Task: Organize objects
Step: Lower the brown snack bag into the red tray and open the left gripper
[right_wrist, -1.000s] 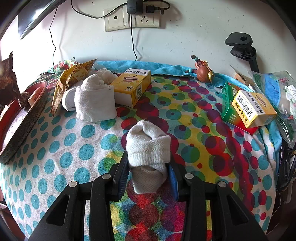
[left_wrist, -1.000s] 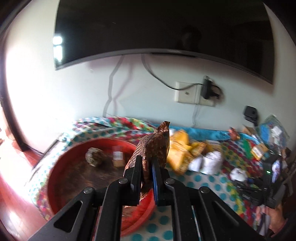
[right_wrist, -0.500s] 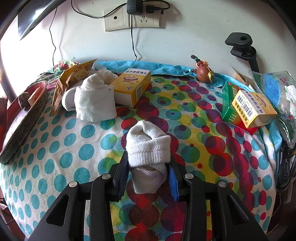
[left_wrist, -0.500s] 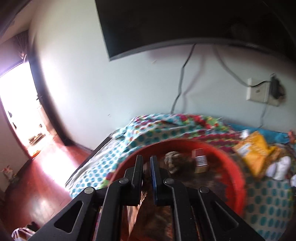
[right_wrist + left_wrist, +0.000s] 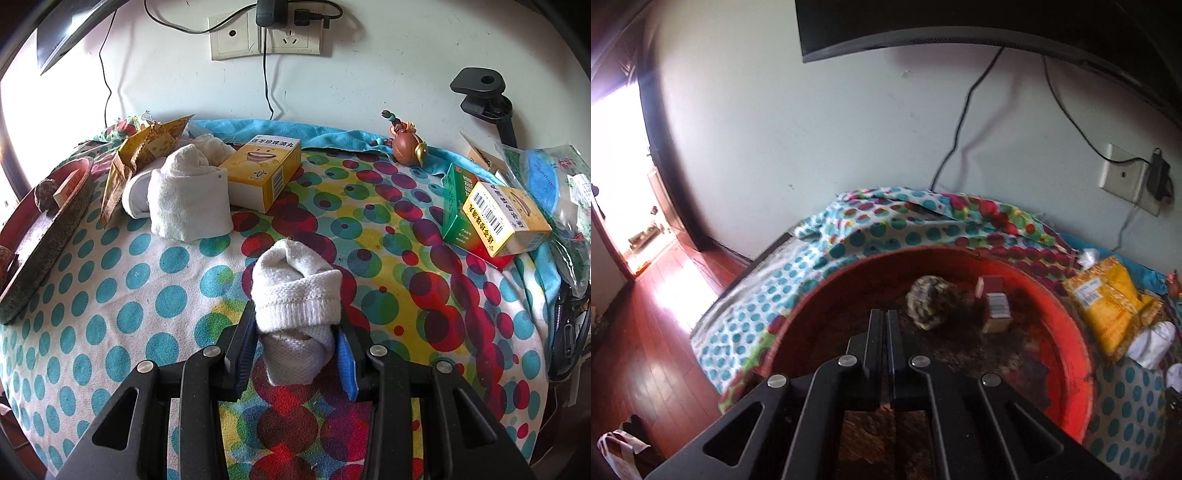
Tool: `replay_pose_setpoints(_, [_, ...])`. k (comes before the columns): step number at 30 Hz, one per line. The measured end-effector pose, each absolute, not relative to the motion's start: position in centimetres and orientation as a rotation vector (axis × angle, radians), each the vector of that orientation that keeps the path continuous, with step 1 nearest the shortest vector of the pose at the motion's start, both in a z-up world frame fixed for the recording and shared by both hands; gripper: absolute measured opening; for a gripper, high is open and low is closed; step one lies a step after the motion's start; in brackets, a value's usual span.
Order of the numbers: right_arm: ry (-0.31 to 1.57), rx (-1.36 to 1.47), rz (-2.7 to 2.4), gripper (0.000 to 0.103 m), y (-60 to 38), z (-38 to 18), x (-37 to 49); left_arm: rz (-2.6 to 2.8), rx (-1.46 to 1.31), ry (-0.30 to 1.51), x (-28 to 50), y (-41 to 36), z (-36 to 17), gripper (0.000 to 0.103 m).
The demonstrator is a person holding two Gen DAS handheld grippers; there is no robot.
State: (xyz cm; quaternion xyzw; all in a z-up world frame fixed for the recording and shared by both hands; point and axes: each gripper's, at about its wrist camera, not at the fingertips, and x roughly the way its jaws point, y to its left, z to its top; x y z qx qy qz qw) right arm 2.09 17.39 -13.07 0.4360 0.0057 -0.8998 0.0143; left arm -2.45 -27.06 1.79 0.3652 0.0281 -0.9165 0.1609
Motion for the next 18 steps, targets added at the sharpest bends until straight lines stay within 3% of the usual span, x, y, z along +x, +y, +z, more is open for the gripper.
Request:
replay_pose_setpoints(2, [0.011, 1.356, -2.800, 0.036, 17.3, -13.1, 2.1, -2.626, 1.070, 0.100, -2.2, -26.2, 1.5, 0.003])
replay_pose_setpoints(6, [-0.018, 1.347, -2.796, 0.034, 17.6, -13.0, 2.2, -2.637, 1.119, 0.133, -1.3, -24.5, 1.0, 0.019])
replay_pose_setpoints(18, [0.002, 1.338, -2.814, 0.031, 17.4, -12.9, 2.3, -2.666, 1.148, 0.032, 2.5, -19.4, -0.6, 0.034])
